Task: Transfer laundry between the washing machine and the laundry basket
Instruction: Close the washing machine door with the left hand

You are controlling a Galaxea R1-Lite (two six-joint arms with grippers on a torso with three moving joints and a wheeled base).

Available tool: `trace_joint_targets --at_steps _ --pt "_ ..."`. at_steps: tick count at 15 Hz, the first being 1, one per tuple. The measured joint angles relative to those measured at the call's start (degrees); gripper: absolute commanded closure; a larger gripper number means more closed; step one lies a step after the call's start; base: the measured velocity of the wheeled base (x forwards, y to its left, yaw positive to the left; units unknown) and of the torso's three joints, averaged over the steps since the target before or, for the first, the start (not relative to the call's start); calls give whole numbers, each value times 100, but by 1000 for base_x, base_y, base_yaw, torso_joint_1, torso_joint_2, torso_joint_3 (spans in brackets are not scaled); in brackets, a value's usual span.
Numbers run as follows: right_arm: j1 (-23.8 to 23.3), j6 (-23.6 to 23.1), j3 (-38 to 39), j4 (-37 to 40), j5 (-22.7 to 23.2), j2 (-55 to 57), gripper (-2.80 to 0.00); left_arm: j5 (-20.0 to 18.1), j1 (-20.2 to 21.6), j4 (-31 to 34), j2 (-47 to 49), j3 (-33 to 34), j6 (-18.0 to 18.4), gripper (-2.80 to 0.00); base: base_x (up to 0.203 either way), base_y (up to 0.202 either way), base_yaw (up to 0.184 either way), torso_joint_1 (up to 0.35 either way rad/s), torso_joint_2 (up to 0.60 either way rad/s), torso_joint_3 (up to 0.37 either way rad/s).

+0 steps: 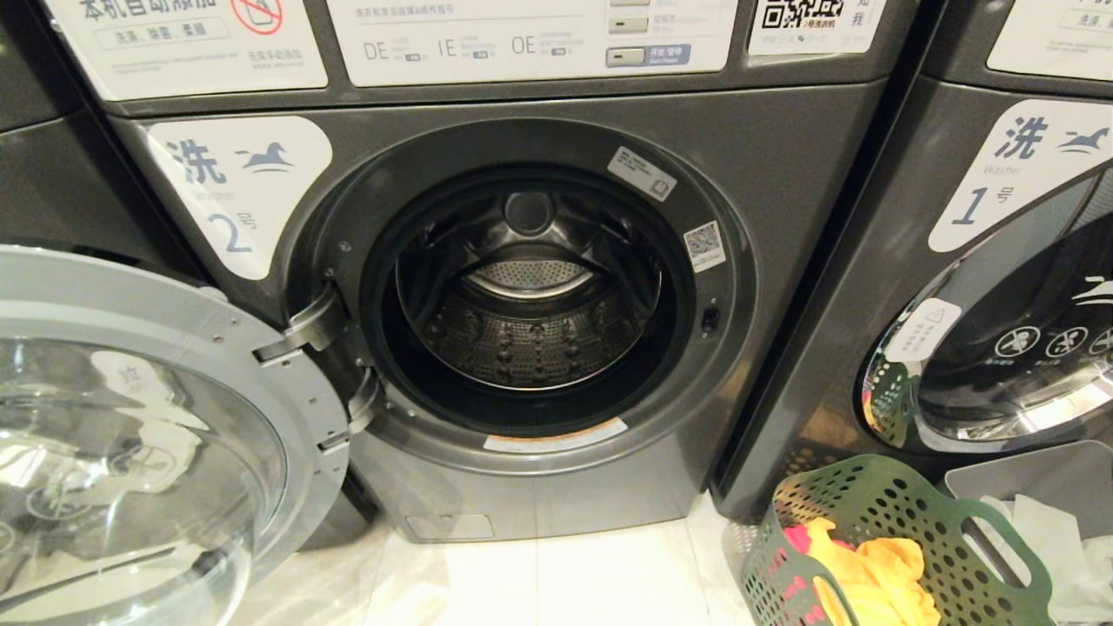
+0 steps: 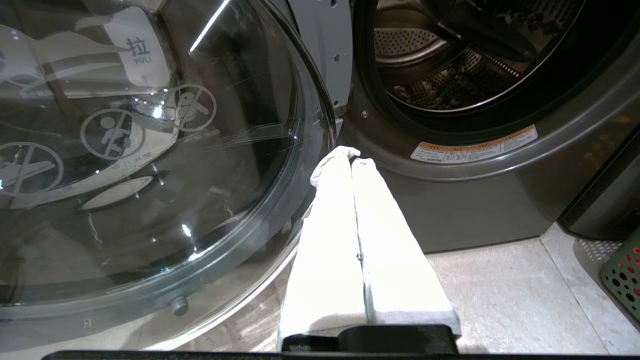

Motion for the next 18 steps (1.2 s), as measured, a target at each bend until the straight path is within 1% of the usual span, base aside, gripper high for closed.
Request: trace_joint_targets --at_steps 4,13,18 --pt "0 -6 0 0 0 0 0 5 0 0 0 0 -13 0 0 0 0 2 0 162" --pt "0 19 0 -6 -9 0 0 20 0 11 0 0 -30 0 -6 0 0 2 1 10" --pt "0 5 0 -8 -11 0 0 25 0 0 0 0 -34 0 -180 0 0 2 4 5"
